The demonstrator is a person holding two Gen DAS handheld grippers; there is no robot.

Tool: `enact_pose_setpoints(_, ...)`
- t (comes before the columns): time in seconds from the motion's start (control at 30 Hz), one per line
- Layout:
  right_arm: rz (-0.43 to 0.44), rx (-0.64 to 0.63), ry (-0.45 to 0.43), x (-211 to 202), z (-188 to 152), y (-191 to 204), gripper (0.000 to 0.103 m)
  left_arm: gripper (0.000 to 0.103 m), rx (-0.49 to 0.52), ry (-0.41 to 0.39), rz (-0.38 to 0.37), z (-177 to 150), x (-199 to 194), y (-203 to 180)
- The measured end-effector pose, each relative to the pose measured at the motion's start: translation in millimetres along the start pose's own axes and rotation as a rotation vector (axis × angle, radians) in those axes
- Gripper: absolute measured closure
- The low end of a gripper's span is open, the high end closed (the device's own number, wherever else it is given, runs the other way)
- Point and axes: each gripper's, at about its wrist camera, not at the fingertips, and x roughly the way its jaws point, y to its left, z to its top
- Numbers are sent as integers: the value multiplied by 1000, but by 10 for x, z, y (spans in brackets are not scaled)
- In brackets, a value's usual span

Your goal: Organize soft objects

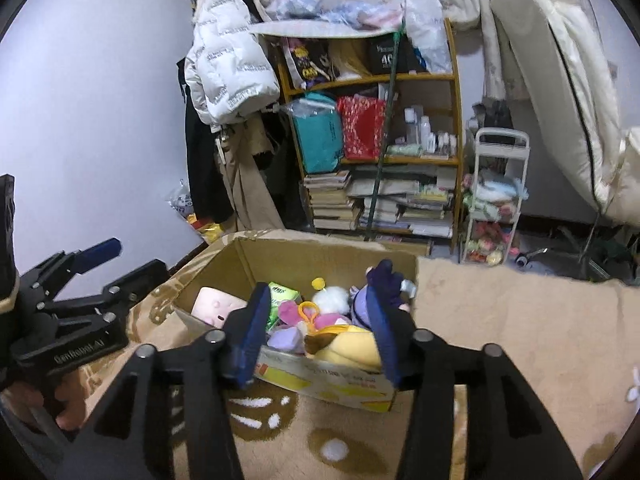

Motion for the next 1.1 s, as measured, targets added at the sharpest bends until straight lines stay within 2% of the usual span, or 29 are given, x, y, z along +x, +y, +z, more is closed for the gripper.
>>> enact_pose_setpoints(0.1, -5, -23, -24, -217, 21, 22, 34, 13, -13, -12, 17, 4, -215, 74)
enact_pose_setpoints(0.17, -14, -30, -45, -389, 31, 34, 23, 8, -20, -31, 33, 4, -382, 115)
enact_pose_setpoints(0.3, -20, -24, -107, -736, 35, 47, 12, 4, -51, -74, 69, -17, -758, 202)
enact_pose_setpoints(0.37, -15, -19, -135, -899, 24, 51, 0, 1, -68, -83, 86, -44, -902, 239)
enact_pose_setpoints(0.5, -9, -14, -171, -1125, -12, 40, 0, 1, -78, -102, 121, -110, -1160, 295)
enact_pose_setpoints(0.63, -18, -28, -196, -1365, -104, 59, 0, 1, -61, -164, 152, -185, -1462, 311)
enact_pose_setpoints(0.83, -29, -16, -234, -1636, -258, 115, 0, 1, -69, -223, 153, -310, -1791, 324)
enact_pose_setpoints(1.1, -44, -24, -230, -1663, -360, 166, 0, 1, -47, -192, 178, -515, -1843, 295)
